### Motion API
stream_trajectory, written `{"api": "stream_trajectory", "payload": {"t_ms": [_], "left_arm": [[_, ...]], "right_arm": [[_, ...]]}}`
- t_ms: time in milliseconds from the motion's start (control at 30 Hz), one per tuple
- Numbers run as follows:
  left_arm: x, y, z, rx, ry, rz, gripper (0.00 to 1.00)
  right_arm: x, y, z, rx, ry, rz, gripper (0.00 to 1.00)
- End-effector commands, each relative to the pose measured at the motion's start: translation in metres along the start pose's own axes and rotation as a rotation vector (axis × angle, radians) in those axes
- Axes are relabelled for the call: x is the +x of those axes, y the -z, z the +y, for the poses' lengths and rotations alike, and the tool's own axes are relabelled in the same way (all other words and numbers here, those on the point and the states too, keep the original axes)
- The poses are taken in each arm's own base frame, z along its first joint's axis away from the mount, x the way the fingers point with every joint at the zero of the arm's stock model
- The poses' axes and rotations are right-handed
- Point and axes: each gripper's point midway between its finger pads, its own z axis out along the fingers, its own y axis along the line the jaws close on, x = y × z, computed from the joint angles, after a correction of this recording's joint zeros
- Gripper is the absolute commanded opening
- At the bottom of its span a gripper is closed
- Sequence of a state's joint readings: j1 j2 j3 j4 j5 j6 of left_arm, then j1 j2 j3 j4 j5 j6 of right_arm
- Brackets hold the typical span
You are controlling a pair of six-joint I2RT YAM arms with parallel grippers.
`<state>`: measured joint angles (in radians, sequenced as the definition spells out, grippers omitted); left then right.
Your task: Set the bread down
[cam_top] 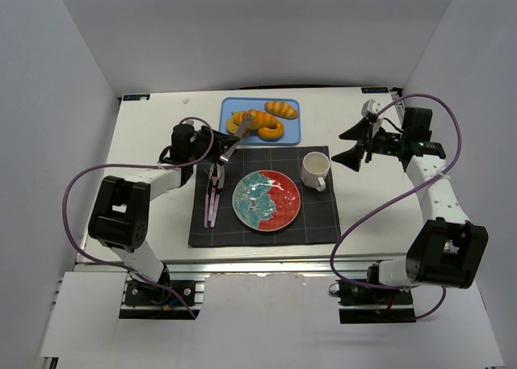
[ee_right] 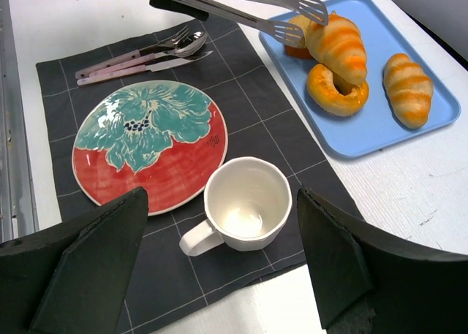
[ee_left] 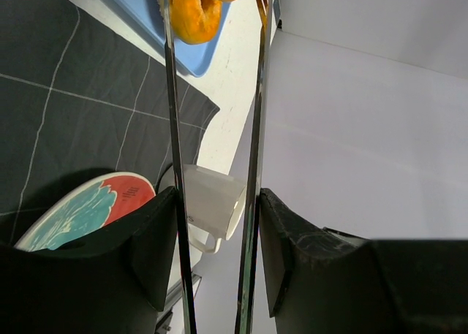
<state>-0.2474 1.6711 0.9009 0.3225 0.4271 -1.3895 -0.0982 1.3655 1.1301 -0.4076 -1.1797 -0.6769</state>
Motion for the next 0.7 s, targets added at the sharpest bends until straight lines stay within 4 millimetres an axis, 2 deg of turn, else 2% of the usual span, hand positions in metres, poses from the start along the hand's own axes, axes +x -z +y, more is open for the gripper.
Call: {"api": "stream_trajectory", "payload": {"t_ms": [0, 300, 667], "left_arm": [[-0.002, -0.003, -0.025, 0.058, -0.022, -0.009, 0.56], [0.001, -0.008, -0.022, 0.050, -0.008, -0.003, 0.56], [0.000, -0.015, -0.008, 0.033, 0.022, -0.002, 0.51]], "right_arm": [[-0.009, 0.002, 0.002, -0.009, 0.030, -0.031, 0.87], [-0.009, 0.002, 0.003, -0.014, 0.025, -0.035, 0.87], [-0.008, 0.004, 0.003, -0.016, 0.019, -0.043, 0.87]]}}
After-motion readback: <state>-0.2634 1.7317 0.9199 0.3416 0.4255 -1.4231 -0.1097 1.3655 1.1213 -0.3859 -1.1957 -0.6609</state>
